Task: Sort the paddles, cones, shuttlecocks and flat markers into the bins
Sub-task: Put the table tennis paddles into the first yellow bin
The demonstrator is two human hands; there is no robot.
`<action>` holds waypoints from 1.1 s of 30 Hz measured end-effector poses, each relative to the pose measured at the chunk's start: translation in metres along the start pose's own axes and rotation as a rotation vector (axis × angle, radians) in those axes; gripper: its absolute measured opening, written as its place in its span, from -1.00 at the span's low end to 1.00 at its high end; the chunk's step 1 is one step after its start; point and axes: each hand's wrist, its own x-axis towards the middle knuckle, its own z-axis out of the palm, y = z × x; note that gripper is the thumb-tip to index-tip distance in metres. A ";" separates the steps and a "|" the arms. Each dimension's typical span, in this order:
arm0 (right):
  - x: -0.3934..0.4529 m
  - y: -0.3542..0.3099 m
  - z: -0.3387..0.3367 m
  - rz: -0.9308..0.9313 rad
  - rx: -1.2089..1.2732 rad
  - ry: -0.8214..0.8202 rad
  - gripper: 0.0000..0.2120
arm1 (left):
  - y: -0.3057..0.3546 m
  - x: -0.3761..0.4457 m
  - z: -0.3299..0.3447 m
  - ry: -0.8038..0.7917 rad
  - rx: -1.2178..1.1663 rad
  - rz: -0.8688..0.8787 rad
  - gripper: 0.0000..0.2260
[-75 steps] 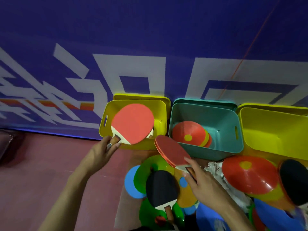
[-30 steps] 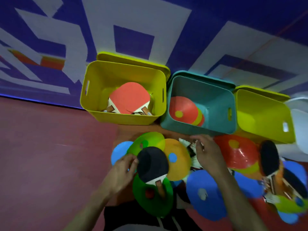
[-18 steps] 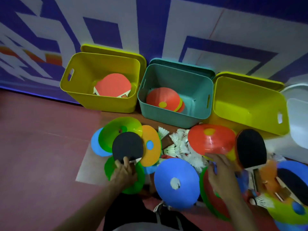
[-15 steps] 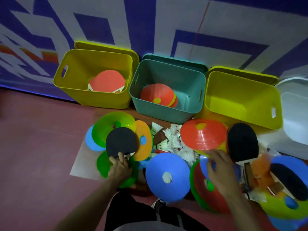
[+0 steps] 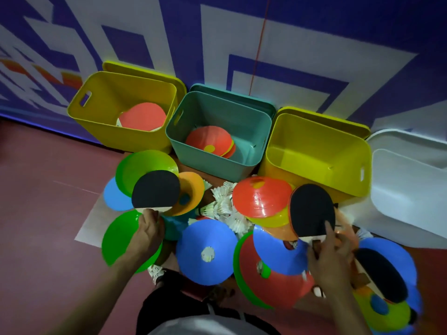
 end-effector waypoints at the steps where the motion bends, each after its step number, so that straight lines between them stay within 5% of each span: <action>1: 0.001 0.005 0.004 -0.018 0.017 -0.023 -0.15 | 0.003 0.000 -0.003 0.032 -0.058 0.050 -0.93; 9: 0.006 -0.005 0.001 0.032 0.186 -0.085 -0.12 | 0.024 0.012 -0.041 0.073 -0.126 0.297 -0.81; 13: -0.023 -0.032 -0.023 -0.054 0.144 0.059 -0.32 | 0.041 0.019 -0.060 0.057 -0.175 0.402 -0.84; 17: -0.045 -0.068 -0.021 -0.116 0.190 0.152 -0.30 | 0.055 0.032 -0.077 0.016 -0.307 0.454 -0.86; 25: -0.046 -0.236 -0.015 -0.405 0.282 0.193 -0.35 | -0.011 0.098 -0.170 -0.165 -0.343 0.450 -0.77; 33: -0.026 -0.401 0.018 -0.592 0.248 0.110 -0.38 | -0.091 0.252 -0.270 -0.164 -0.222 0.510 -0.85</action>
